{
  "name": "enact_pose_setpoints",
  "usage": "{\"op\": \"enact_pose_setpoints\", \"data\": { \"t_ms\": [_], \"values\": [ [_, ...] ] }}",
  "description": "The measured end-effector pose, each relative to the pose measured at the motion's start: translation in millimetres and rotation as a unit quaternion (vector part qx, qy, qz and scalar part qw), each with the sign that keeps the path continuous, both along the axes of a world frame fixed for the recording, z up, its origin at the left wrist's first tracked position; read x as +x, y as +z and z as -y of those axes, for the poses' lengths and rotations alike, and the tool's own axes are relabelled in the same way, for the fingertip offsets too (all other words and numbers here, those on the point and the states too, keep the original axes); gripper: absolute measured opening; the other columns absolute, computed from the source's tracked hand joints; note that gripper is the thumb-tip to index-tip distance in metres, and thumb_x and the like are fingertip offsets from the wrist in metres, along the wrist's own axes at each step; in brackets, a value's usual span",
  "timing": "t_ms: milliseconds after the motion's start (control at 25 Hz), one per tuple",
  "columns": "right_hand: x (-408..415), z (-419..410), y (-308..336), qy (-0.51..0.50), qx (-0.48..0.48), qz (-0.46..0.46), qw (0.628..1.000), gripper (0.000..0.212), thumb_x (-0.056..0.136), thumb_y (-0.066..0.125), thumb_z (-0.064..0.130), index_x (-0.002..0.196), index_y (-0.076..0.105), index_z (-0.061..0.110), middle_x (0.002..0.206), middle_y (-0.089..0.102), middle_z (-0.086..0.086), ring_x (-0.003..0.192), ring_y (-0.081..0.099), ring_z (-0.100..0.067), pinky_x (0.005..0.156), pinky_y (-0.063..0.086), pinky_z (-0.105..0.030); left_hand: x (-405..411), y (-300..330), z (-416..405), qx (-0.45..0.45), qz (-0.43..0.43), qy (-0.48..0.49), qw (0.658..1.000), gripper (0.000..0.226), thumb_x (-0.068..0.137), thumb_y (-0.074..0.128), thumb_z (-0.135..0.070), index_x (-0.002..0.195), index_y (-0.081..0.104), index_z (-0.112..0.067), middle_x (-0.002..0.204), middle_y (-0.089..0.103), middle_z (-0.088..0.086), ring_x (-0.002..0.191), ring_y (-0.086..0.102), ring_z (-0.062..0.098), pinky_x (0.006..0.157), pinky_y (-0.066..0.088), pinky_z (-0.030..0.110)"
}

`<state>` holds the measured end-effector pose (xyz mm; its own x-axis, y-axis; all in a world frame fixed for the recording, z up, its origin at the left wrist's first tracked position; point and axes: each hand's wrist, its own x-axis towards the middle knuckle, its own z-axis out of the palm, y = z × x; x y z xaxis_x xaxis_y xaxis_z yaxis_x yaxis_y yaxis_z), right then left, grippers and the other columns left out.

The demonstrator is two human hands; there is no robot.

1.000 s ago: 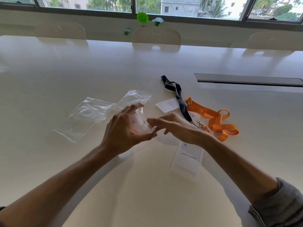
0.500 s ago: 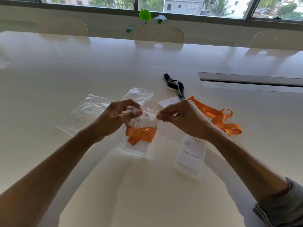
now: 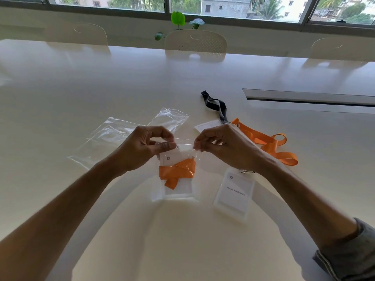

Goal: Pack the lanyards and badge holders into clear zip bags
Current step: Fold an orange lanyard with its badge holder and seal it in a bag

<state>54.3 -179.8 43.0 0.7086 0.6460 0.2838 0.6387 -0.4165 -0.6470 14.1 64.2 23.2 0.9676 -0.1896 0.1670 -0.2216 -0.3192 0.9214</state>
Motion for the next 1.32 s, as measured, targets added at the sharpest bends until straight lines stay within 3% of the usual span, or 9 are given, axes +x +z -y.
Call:
{"op": "enact_pose_setpoints", "data": {
  "t_ms": [80,160,280,400,640,800,960,1160,1320],
  "values": [
    [-1.0,-1.7,-1.5,-0.009,0.005,-0.006,1.0,0.013,0.089,0.067,0.019,0.099,0.074,0.016,0.085,0.066,0.02,0.085,0.066,0.007,0.07,0.045,-0.001,0.4,0.3,-0.4,-0.001,-0.001,-0.003,1.0,0.013,0.074,0.072,-0.029,0.08,0.071,-0.018,0.083,0.071,-0.005,0.08,0.068,0.015,0.065,0.055,0.023],
    [-1.3,-2.9,-3.7,-0.019,0.026,-0.019,0.999,0.014,0.086,0.07,0.018,0.099,0.075,0.016,0.086,0.07,0.014,0.082,0.069,0.004,0.071,0.048,-0.004,0.3,0.7,0.4,-0.004,0.001,-0.002,1.0,0.018,0.072,0.073,-0.03,0.081,0.071,-0.014,0.081,0.07,-0.005,0.078,0.068,0.014,0.064,0.053,0.021],
    [-2.2,-2.7,-4.9,-0.044,0.085,-0.06,0.994,0.02,0.083,0.075,0.015,0.102,0.073,0.014,0.089,0.076,0.002,0.079,0.073,-0.004,0.077,0.057,-0.019,1.0,1.2,0.4,-0.024,-0.001,0.001,1.0,0.014,0.073,0.073,-0.023,0.082,0.071,-0.012,0.079,0.071,-0.005,0.075,0.068,0.012,0.064,0.052,0.02],
    [-1.0,-2.1,-4.8,-0.058,0.129,-0.092,0.986,0.028,0.079,0.077,0.02,0.105,0.071,0.012,0.085,0.077,0.001,0.078,0.074,-0.009,0.075,0.057,-0.02,2.0,2.1,-0.7,-0.059,-0.004,0.006,0.998,0.012,0.075,0.072,-0.016,0.085,0.072,-0.009,0.077,0.073,-0.004,0.073,0.069,0.008,0.064,0.053,0.019],
    [4.1,-3.0,-8.0,-0.057,0.12,-0.179,0.975,0.022,0.071,0.07,0.039,0.084,0.074,0.022,0.082,0.076,-0.001,0.076,0.073,-0.012,0.067,0.057,-0.02,1.9,1.8,-2.1,-0.066,0.028,0.043,0.996,0.009,0.073,0.074,-0.021,0.081,0.076,-0.018,0.078,0.075,-0.002,0.075,0.069,0.009,0.068,0.053,0.018],
    [3.8,-2.6,-8.5,-0.041,0.135,-0.173,0.975,0.017,0.075,0.067,0.04,0.081,0.073,0.026,0.081,0.076,0.0,0.076,0.073,-0.01,0.067,0.058,-0.019,2.3,1.2,-1.9,-0.063,0.034,0.04,0.997,0.007,0.075,0.073,-0.022,0.08,0.077,-0.022,0.079,0.075,-0.002,0.075,0.069,0.009,0.068,0.053,0.018],
    [3.9,-2.9,-10.5,-0.049,0.124,-0.151,0.979,0.005,0.084,0.068,0.028,0.083,0.073,0.025,0.08,0.075,0.003,0.074,0.072,-0.01,0.066,0.058,-0.019,2.2,0.3,-0.3,-0.058,0.036,0.037,0.997,0.007,0.076,0.072,-0.023,0.081,0.076,-0.021,0.081,0.075,-0.001,0.076,0.069,0.009,0.068,0.053,0.018],
    [3.3,-4.6,-11.7,-0.056,0.12,-0.129,0.983,0.009,0.089,0.067,0.022,0.082,0.071,0.027,0.074,0.073,0.008,0.071,0.07,-0.007,0.064,0.056,-0.017,0.8,0.5,4.4,-0.025,0.028,0.002,0.999,0.018,0.084,0.061,-0.03,0.096,0.073,-0.023,0.093,0.075,-0.008,0.082,0.068,0.01,0.063,0.053,0.021],
    [3.0,-5.2,-12.1,-0.056,0.128,-0.133,0.981,0.011,0.089,0.067,0.022,0.081,0.071,0.029,0.073,0.073,0.009,0.07,0.07,-0.007,0.063,0.055,-0.016,-0.2,0.0,6.4,-0.005,0.031,-0.007,0.999,0.017,0.089,0.064,-0.034,0.101,0.071,-0.025,0.097,0.073,-0.003,0.086,0.068,0.015,0.062,0.055,0.025]
  ]
}}
